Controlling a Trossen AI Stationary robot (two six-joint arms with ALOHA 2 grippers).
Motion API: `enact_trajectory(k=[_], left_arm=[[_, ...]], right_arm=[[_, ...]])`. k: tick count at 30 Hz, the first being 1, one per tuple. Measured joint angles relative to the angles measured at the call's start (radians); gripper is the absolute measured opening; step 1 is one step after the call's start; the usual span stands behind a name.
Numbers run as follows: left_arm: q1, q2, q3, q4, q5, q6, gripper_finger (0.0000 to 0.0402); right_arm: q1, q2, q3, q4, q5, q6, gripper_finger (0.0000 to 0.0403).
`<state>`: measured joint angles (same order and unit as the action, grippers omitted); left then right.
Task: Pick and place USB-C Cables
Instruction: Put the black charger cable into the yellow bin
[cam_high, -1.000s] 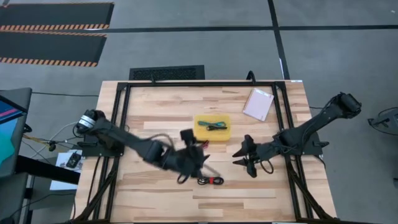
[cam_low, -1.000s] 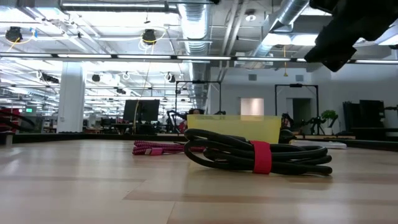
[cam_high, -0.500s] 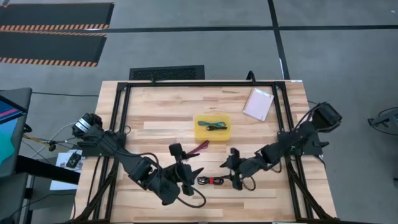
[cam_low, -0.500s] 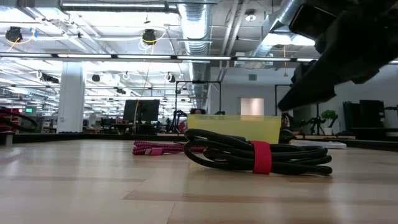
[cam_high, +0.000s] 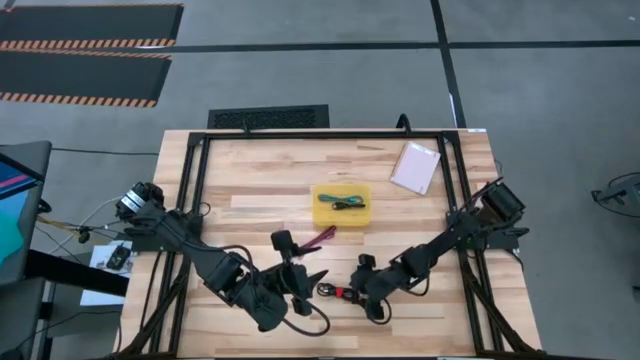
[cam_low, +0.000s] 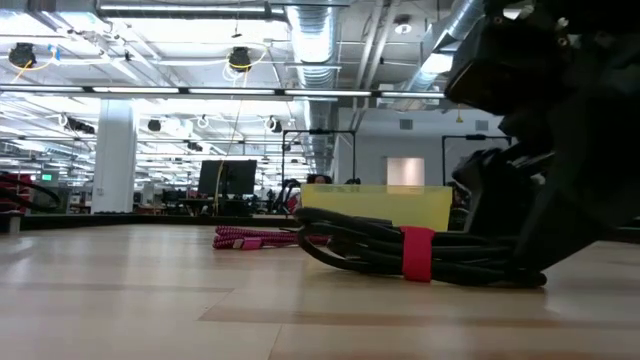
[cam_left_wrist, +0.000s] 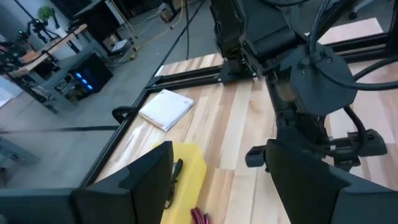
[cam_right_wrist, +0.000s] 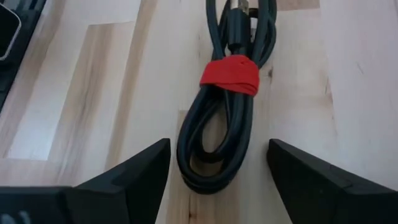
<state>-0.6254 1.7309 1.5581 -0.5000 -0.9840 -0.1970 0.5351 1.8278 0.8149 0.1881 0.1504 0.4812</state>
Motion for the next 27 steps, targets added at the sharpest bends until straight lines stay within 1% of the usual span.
enact_trajectory(k=[4,8,11,16,19,21,24,27], left_arm=[[0.0,0.0,0.0,-0.003,0.0,-0.005,0.0247],[0.0,0.0,0.0,-0.005,0.0,-0.008,0.0247],[0.0,0.0,0.0,-0.007,0.0,-0.025,0.0247],[0.0,0.0,0.0,-0.012,0.0,-0.034,0.0247],[0.0,0.0,0.0,-0.012,0.0,-0.034,0.0247],[0.0,0.0,0.0,-0.012,0.0,-0.035,0.0247],[0.0,0.0,0.0,-0.014,0.0,-0.035,0.0247],[0.0,0.0,0.0,-0.029,-0.031,-0.033,0.0247]], right_arm=[[-0.01,-0.006,0.001,-0.017,-0.014,0.01,0.0286],[-0.015,-0.006,0.001,-0.024,-0.014,0.015,0.0254],[-0.021,-0.006,0.001,-0.029,-0.014,0.016,0.0212],[-0.022,-0.006,0.001,-0.031,-0.014,0.016,0.0118],[-0.027,-0.007,0.001,-0.03,-0.019,0.016,0.0075],[-0.027,-0.006,0.001,-0.027,-0.02,0.018,0.0064],[-0.027,-0.006,0.001,-0.024,-0.021,0.018,0.006],[-0.028,-0.022,-0.002,-0.031,-0.018,-0.01,0.005]])
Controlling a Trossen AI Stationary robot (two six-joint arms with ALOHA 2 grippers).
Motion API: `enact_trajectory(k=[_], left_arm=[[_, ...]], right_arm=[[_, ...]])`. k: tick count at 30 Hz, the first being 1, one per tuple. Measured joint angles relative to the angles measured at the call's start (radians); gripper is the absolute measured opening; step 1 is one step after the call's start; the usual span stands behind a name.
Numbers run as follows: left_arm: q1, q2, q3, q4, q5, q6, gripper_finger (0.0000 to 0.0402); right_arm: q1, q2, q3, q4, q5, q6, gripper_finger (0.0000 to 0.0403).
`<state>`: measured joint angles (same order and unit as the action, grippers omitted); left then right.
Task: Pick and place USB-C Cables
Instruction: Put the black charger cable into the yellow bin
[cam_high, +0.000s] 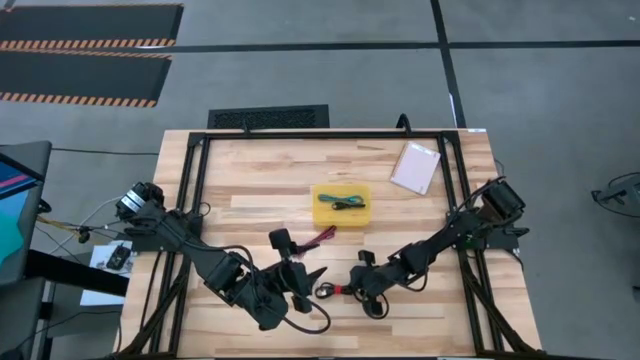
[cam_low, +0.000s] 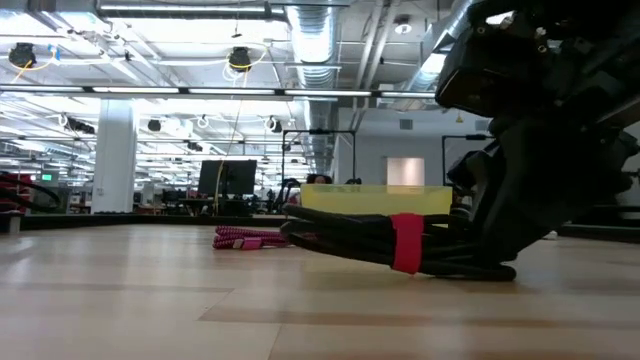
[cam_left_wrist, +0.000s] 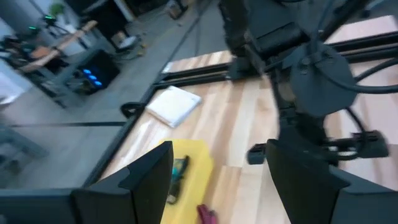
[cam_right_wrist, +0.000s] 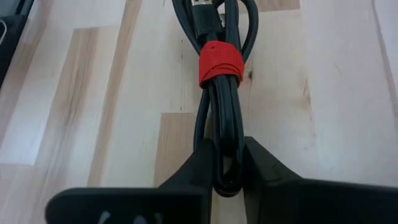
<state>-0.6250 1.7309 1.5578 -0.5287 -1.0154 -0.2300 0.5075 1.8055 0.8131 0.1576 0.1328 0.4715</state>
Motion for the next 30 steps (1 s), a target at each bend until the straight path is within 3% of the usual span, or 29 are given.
enact_trajectory(k=[6,11,20,25,28,30], left_arm=[[0.0,0.0,0.0,-0.004,-0.08,0.008,0.0247],[0.022,0.0,0.0,-0.029,-0.012,0.061,0.0247],[0.131,-0.087,-0.031,-0.334,0.054,-0.022,0.0247],[0.186,-0.29,-0.225,-0.352,0.029,-0.142,0.0247],[0.205,-0.457,-0.409,-0.224,0.068,-0.183,0.0247],[0.221,-0.57,-0.551,-0.054,0.126,-0.178,0.0247]], right_arm=[[-0.02,-0.109,-0.001,-0.043,0.086,-0.116,0.0047],[-0.062,-0.221,-0.001,-0.154,0.102,-0.181,0.0047],[-0.112,-0.432,0.0,-0.308,0.161,-0.234,0.0047],[-0.108,-0.509,0.0,-0.419,0.213,-0.231,0.0047],[-0.108,-0.549,-0.018,-0.418,0.244,-0.226,0.0047],[-0.108,-0.583,-0.061,-0.353,0.272,-0.229,0.0047]])
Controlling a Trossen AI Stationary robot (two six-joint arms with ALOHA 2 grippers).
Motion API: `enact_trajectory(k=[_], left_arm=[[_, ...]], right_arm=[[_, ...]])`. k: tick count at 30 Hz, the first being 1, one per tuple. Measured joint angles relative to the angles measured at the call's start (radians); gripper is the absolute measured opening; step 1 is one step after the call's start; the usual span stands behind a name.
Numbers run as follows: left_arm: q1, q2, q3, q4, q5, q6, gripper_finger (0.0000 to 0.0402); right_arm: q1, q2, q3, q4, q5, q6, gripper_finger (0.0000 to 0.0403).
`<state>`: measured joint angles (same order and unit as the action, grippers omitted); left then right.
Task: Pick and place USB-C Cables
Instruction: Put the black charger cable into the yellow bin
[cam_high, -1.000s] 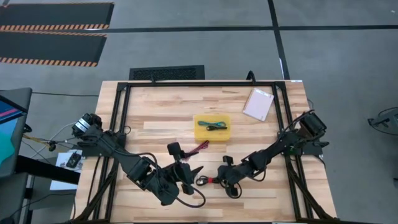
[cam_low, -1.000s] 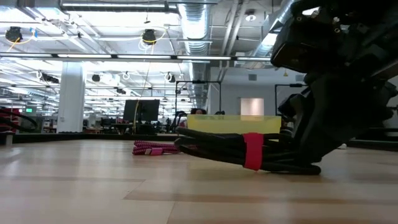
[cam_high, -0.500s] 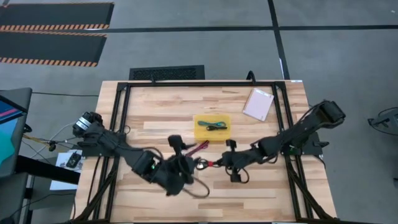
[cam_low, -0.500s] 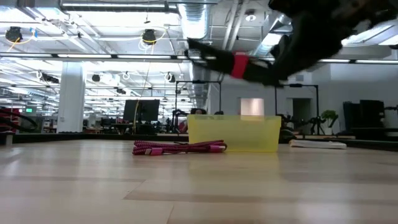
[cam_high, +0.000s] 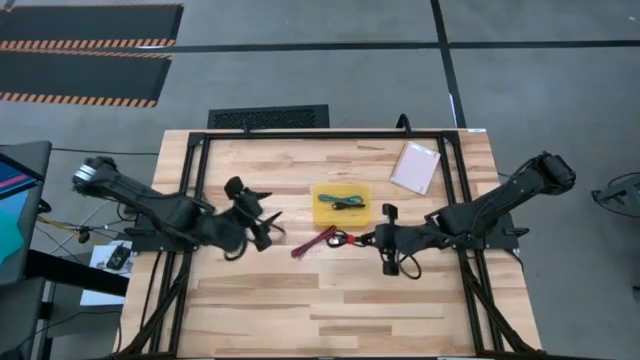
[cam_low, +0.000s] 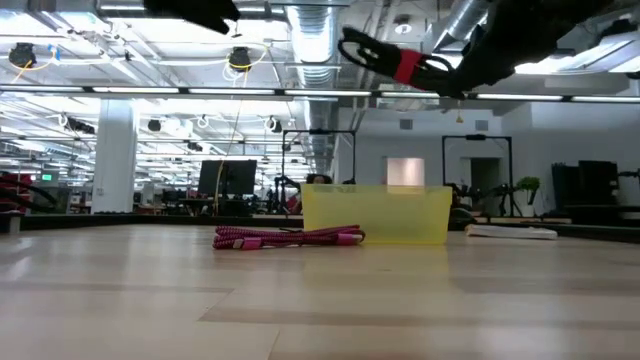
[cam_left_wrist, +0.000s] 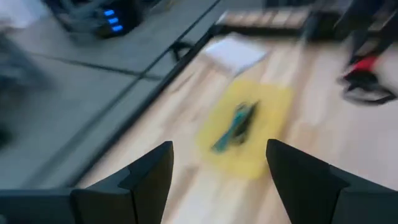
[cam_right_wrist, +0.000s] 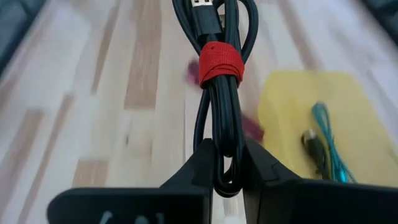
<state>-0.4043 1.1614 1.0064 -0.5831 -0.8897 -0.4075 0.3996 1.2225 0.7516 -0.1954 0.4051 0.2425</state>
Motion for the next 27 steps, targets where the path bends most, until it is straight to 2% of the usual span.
enact_trajectory(k=[3,6,8,11,15,20,24,27], left_arm=[[0.027,-0.156,-0.221,0.345,0.091,0.059,0.0247],[0.07,-0.257,-0.424,0.772,0.265,0.163,0.0247],[0.113,-0.277,-0.533,1.039,0.381,0.214,0.0247],[0.186,-0.257,-0.649,1.312,0.474,0.216,0.0247],[0.28,-0.164,-0.692,1.45,0.593,0.165,0.0247],[0.346,0.019,-0.651,1.639,0.747,0.176,0.0247],[0.374,0.169,-0.594,1.769,0.772,0.191,0.0247],[0.395,0.266,-0.54,1.789,0.787,0.183,0.0247]], right_arm=[[-0.003,-0.054,-0.082,0.182,0.017,-0.027,0.0047],[-0.011,-0.089,-0.182,0.414,0.017,-0.043,0.0047],[-0.019,-0.086,-0.244,0.597,0.017,-0.059,0.0047],[-0.039,-0.052,-0.307,0.833,0.017,-0.07,0.0047],[-0.079,0.024,-0.327,1.029,0.016,-0.071,0.0048],[-0.136,0.135,-0.327,1.226,-0.043,-0.086,0.0048],[-0.174,0.214,-0.327,1.335,-0.066,-0.086,0.0048],[-0.188,0.257,-0.327,1.393,-0.076,-0.084,0.0048]])
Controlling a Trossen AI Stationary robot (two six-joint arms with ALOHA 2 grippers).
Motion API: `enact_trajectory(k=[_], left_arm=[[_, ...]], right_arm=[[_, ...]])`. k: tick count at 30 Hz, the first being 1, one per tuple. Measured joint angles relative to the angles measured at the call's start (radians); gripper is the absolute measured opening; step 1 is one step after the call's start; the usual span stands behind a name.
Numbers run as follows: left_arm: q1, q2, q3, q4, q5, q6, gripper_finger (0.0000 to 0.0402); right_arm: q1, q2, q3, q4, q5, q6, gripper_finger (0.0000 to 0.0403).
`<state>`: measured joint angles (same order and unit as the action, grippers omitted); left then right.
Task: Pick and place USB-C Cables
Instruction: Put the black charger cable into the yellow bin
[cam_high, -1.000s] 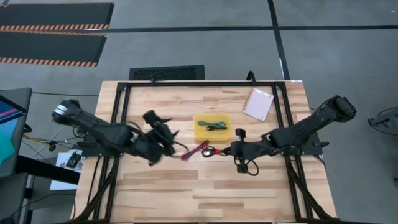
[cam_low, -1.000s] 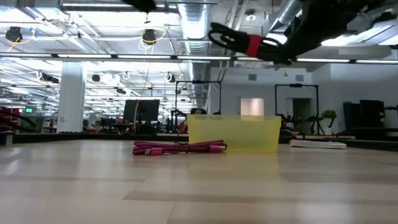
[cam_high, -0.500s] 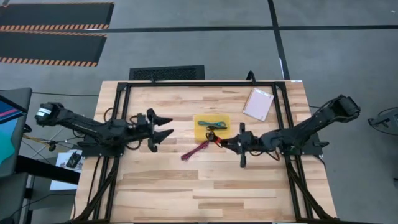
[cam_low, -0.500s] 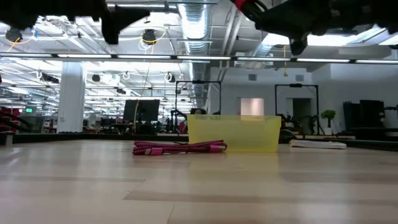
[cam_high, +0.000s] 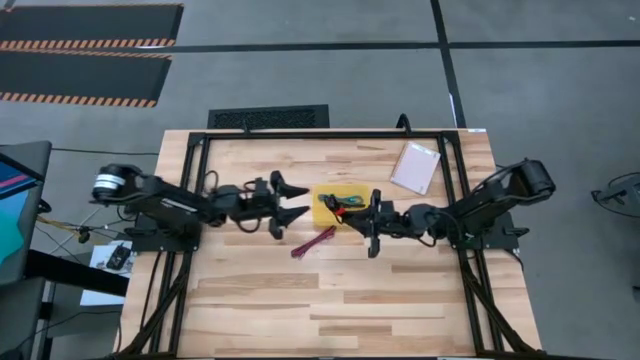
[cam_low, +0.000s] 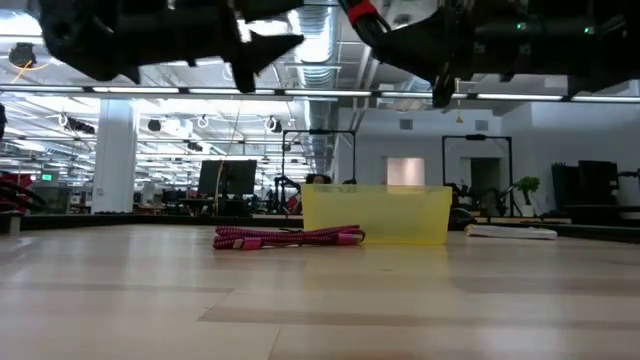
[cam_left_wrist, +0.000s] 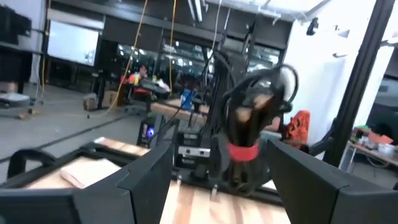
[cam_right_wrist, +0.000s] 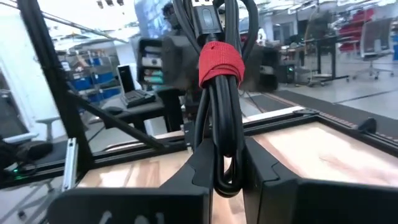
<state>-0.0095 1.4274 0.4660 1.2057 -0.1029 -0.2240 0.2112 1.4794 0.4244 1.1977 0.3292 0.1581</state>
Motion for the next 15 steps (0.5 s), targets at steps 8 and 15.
enact_trajectory(k=[8,15], left_arm=[[0.016,0.205,0.119,0.052,0.081,-0.028,0.0247],[0.017,0.282,0.201,0.049,0.144,-0.035,0.0247]], right_arm=[[-0.012,0.027,0.0,0.04,-0.044,0.009,0.0048],[-0.011,0.025,0.0,0.034,-0.05,0.008,0.0048]])
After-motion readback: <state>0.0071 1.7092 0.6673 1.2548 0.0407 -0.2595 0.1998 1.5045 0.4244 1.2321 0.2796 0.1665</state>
